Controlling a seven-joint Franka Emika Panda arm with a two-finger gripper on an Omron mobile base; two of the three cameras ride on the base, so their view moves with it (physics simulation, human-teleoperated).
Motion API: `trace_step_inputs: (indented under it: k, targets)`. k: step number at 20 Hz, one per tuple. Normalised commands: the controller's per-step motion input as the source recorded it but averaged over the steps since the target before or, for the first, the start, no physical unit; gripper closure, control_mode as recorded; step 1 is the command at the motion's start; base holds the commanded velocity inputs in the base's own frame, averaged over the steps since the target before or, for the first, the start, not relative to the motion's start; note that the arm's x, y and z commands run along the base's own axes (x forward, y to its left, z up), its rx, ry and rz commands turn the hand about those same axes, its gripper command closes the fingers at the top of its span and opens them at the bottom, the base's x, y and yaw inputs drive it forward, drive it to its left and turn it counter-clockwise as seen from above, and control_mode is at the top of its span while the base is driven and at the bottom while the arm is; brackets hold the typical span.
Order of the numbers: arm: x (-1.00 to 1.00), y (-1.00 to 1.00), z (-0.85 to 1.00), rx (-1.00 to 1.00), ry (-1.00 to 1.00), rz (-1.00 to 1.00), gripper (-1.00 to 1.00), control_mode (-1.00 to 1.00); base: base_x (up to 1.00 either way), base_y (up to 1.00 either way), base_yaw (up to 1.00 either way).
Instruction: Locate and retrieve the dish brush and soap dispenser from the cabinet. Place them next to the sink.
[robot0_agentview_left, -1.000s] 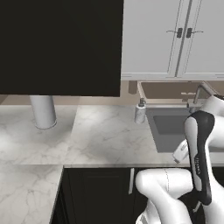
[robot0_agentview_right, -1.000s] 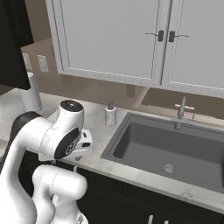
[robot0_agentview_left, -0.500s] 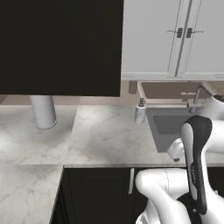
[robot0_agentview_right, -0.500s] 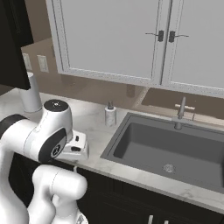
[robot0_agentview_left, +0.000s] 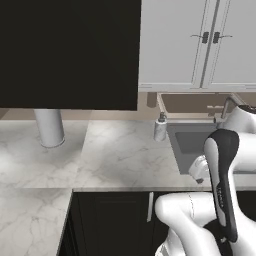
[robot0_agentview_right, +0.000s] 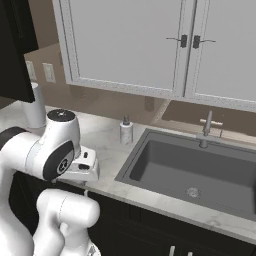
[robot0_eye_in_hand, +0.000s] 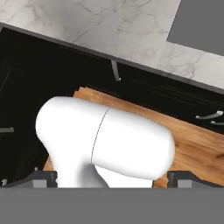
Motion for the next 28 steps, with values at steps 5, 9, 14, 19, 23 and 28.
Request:
trace_step_inputs:
  k: [5, 9, 14, 19, 23, 28]
  targets:
    - [-0.12, 0.47, 0.21, -0.09, -0.04, -0.01, -1.00, -1.00, 0.00, 0.00, 0.00]
    - [-0.20, 0.66, 0.20, -0.10, -0.08, 0.00, -1.00, -1.00, 0.00, 0.00, 0.00]
    - [-0.52, 0.36, 0.27, -0.03, -0.12, -0.02, -1.00, -1.00, 0.00, 0.00, 0.00]
    - [-0.62, 0.27, 0.42, 0.00, -0.14, -0.04, -1.00, -1.00, 0.00, 0.00, 0.00]
    - [-0.33, 0.09, 0.54, 0.00, -0.01, -0.05, -1.00, -1.00, 0.00, 0.00, 0.00]
    - [-0.33, 0.03, 0.49, 0.03, 0.04, -0.05, -1.00, -1.00, 0.00, 0.00, 0.00]
